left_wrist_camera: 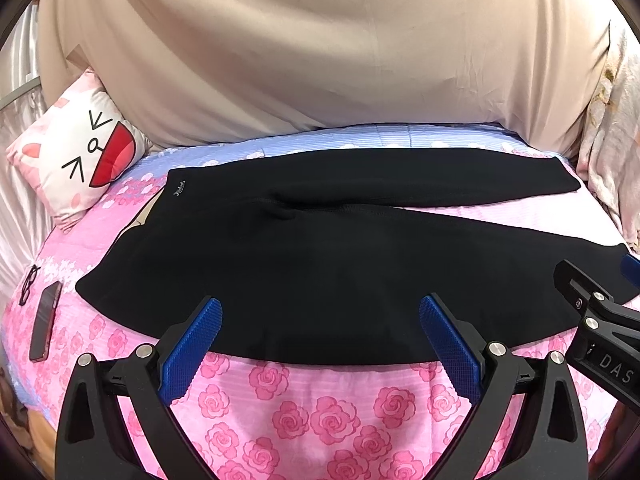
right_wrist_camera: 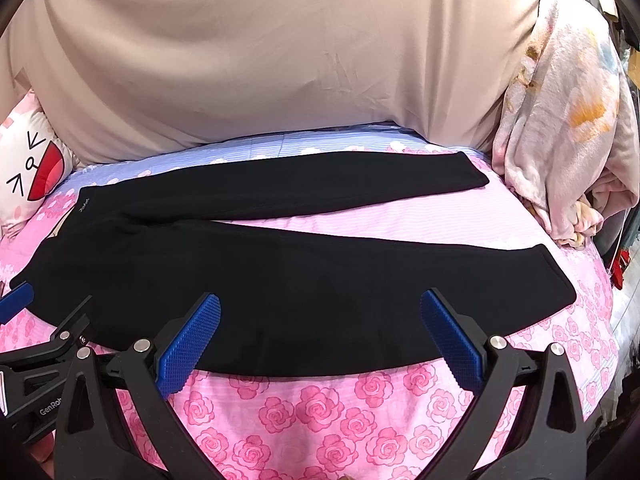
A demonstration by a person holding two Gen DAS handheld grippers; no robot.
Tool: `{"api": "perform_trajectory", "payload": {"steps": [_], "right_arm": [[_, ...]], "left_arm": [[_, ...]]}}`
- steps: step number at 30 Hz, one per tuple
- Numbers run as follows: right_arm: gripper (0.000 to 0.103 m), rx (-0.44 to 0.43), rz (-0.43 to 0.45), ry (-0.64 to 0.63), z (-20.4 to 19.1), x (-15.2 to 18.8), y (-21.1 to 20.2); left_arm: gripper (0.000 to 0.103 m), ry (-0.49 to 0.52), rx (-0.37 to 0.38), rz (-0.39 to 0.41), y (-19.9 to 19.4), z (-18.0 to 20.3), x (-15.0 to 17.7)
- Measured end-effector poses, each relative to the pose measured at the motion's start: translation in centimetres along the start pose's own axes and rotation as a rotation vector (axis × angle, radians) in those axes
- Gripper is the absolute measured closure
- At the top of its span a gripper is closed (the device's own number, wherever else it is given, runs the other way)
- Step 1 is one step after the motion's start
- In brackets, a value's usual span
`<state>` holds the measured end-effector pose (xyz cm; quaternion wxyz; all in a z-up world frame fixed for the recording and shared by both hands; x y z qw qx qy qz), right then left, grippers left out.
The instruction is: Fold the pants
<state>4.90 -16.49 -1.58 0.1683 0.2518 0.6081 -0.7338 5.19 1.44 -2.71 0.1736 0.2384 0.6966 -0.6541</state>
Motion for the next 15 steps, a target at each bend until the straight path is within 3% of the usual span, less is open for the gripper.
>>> {"api": "perform_trajectory", "payload": {"steps": [15], "right_arm": [[0.005,0.004,-0.001,-0.002,-0.12,0.11,0.02]], "left_arm": [[0.005,0.002,-0.008,0.001,0.27,0.23,0.10]]}}
Point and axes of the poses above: each gripper's, at about its wrist camera, not at the fingertips, and y roughly the way its jaws point, z to its right, x to its underside, the point moved 6 cm from there along y, roughly the way its jaws point, and after that the axes turned 15 degrees about -z, right-handed, at the moved point
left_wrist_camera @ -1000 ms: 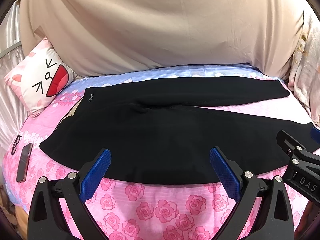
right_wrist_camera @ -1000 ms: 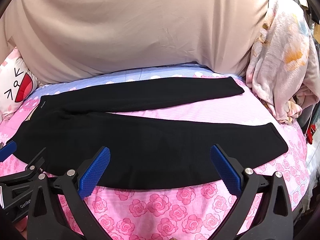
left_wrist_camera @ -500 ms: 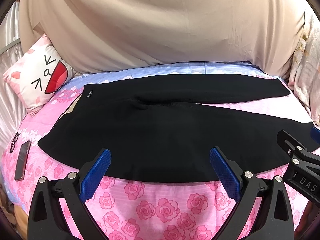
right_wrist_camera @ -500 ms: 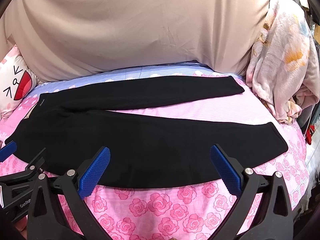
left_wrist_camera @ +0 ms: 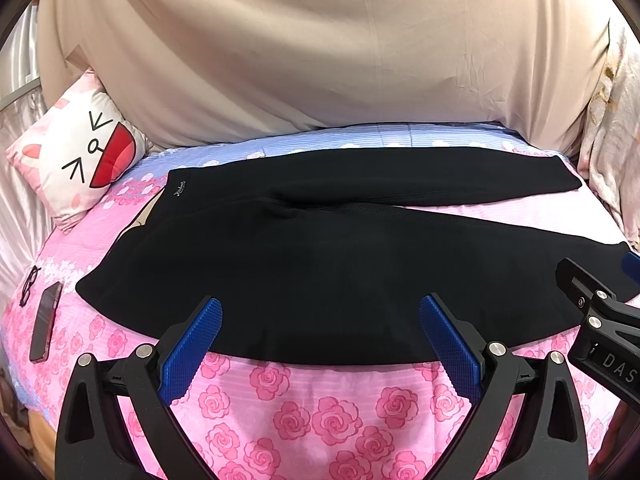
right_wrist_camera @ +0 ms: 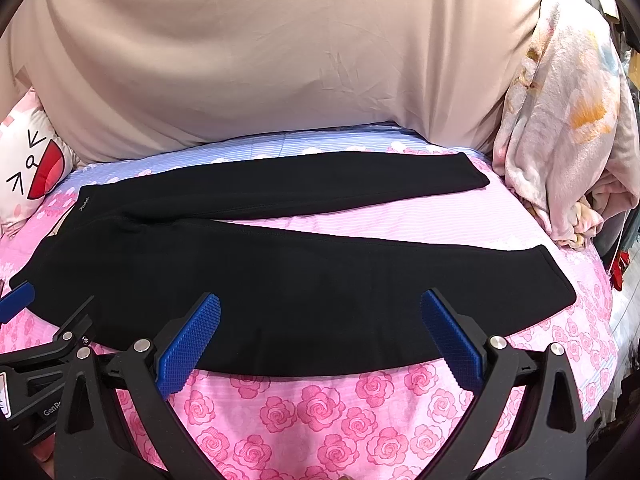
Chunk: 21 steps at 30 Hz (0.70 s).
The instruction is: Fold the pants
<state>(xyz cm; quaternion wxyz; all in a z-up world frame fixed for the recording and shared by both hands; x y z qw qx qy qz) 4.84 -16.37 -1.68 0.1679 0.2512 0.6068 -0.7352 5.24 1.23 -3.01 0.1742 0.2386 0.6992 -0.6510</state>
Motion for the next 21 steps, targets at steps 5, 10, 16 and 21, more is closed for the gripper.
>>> {"api": "perform_trajectory", "payload": {"steps": [5,10,16,21], "right_arm": [[0.005,-0.003,0.000,0.000,-0.07,0.04,-0.02],[0.005,-0.004,-0.001,0.000,-0.05,0.04,-0.02],[0.005,-0.004,-0.003,0.001,-0.04,0.01,0.08],[0.005,-0.018,0.008,-0.015,0.40,-0.30,0.18]], "left_arm": [[0.005,0.001,0.000,-0.002,0.02,0.03,0.04],[0.005,0.003,-0.001,-0.002,0.02,0.06,0.07],[0.005,0.005,0.000,-0.002,0.01,0.09,0.08],[0.005,-0.008,0.003,-0.005,0.07,-0.41,-0.36]]}}
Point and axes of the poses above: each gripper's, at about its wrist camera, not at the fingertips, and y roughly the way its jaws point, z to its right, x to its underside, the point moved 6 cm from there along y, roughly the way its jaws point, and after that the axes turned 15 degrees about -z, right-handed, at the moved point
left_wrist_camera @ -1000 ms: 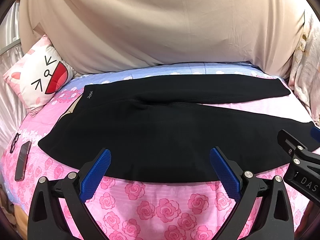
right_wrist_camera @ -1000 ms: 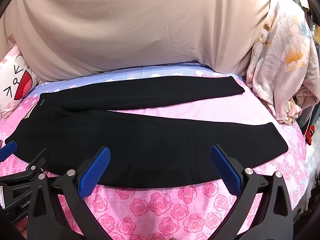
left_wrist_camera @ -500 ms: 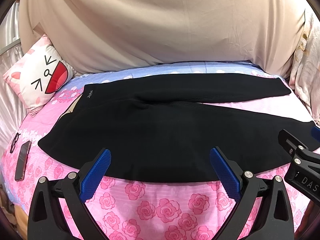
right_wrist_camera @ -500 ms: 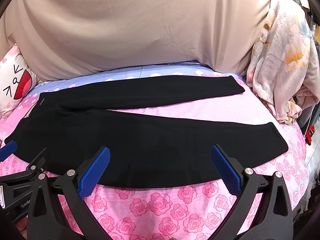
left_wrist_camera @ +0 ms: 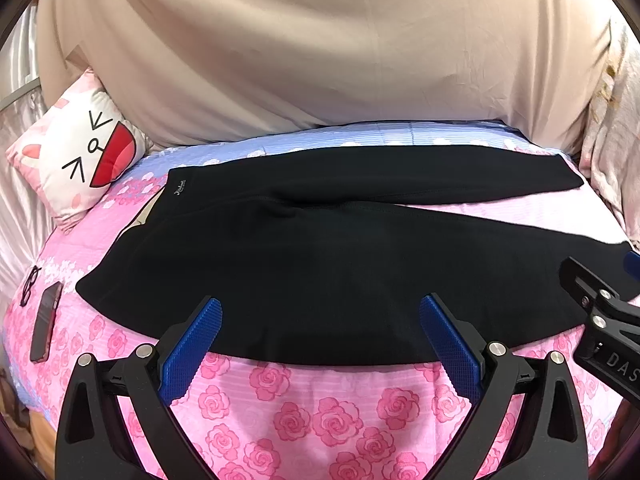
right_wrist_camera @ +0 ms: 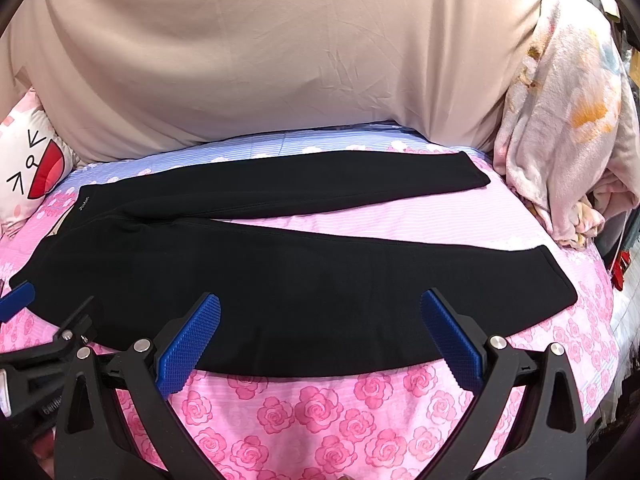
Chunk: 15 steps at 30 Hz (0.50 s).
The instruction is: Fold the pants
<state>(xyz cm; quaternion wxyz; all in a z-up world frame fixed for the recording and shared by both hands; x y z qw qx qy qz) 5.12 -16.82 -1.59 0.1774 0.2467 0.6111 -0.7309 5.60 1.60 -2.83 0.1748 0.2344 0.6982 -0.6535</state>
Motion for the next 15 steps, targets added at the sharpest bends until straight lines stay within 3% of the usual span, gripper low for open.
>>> {"api": "perform_trajectory", "payload": {"steps": [3,5,7,9,11,15], "right_arm": [[0.005,-0.037,0.047,-0.016,3.3,-2.4,0.2],[0.005,-0.005,0.010,-0.029,7.9,-5.7,2.8],[0.005,0.018,-0.034,0.029,13.8,-9.6,6.6],[0.005,-0.038,-0.030,0.124,19.6,-13.7,10.0],[0.005,-0.031,-0.055,0.155,23.9,-17.6,13.7],[0.005,0.071,-0.123,0.074,27.6,-23.0,20.1]], "left_arm": [[0.005,-0.079,0.054,0.019,0.2,-4.4,-4.0],[0.005,-0.143,0.059,0.013,1.8,-8.2,-7.7],[0.005,-0.217,0.013,-0.036,5.5,-13.1,-12.1],[0.005,-0.257,-0.043,-0.072,9.7,-17.5,-16.0],[0.005,-0.279,-0.095,-0.124,13.5,-20.7,-18.6],[0.006,-0.341,-0.126,-0.213,19.0,-24.8,-21.2]]}}
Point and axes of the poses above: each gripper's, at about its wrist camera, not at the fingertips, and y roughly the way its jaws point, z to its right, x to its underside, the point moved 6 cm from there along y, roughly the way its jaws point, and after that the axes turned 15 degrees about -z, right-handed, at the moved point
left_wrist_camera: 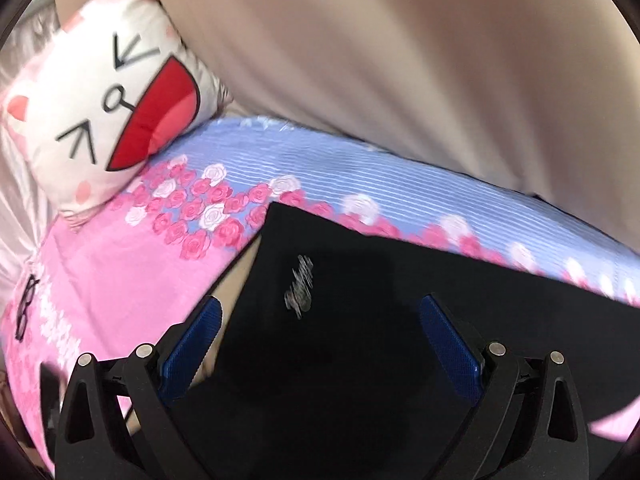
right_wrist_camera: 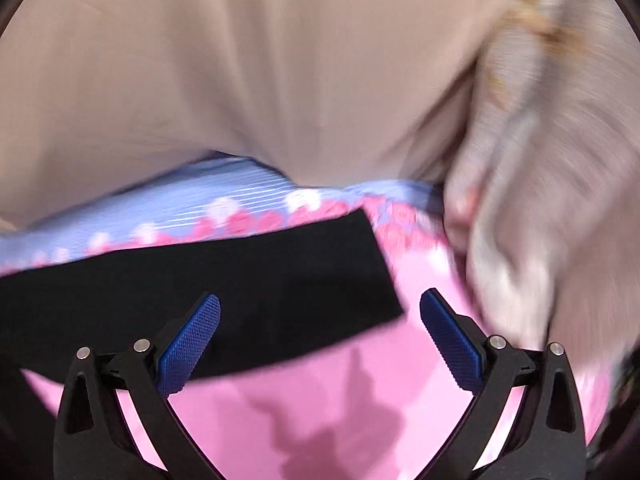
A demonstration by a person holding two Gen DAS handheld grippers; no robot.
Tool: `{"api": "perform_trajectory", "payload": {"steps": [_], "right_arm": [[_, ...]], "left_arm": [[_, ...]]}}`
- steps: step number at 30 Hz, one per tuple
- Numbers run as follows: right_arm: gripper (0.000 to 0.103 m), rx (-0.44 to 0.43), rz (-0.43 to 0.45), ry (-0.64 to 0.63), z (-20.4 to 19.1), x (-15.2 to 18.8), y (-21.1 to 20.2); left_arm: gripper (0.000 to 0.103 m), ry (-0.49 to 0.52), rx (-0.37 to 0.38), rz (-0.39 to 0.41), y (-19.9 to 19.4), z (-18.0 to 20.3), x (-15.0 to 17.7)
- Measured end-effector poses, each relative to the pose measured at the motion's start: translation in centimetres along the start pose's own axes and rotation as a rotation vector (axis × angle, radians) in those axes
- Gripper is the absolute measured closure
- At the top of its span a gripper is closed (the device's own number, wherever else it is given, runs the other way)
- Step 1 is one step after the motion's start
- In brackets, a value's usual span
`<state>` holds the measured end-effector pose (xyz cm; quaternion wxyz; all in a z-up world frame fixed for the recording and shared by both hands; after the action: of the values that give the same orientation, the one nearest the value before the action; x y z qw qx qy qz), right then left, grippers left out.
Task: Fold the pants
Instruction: 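Grasp the waistband at the Rainbow label with the left tool while the right tool grasps the waistband edge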
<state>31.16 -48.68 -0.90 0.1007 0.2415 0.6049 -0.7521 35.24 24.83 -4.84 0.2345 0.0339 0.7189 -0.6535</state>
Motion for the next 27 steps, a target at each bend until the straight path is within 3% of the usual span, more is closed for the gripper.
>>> {"api": "perform_trajectory", "payload": {"steps": [5,9,19,27], "right_arm": [[0.005,-0.038,-0.079,-0.040,1.2,-4.6,5.5],[0.005,-0.055,-0.146,-0.046,1.9,-5.7,8.2],[0.005,-0.050,-0.196,-0.061,2.0,-5.3,10.5],[0.005,-0.049,-0.188,-0.066,3.3,-5.6,11.4]], "left_arm": [[0.005,0.027,-0.003,-0.086,4.1,-0.2,-2.3],[0.006,0.078,-0.011,-0.153,6.6,-0.1,-2.9],[0.005,0.071,0.007,-0.192,9.3,-0.2,-4.3],[0.005,0.037,0.010,-0.180,9.4,-1.0,-5.9]]}}
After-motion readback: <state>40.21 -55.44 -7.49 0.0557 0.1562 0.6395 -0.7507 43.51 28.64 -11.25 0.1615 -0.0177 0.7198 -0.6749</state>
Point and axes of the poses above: each gripper's, at about its wrist camera, not at the fingertips, and y roughly the way its jaws point, z to its right, x to its underside, the point moved 6 cm from there along y, roughly the way its jaws point, and after that the axes turned 15 degrees about -z, right-handed, at the moved point
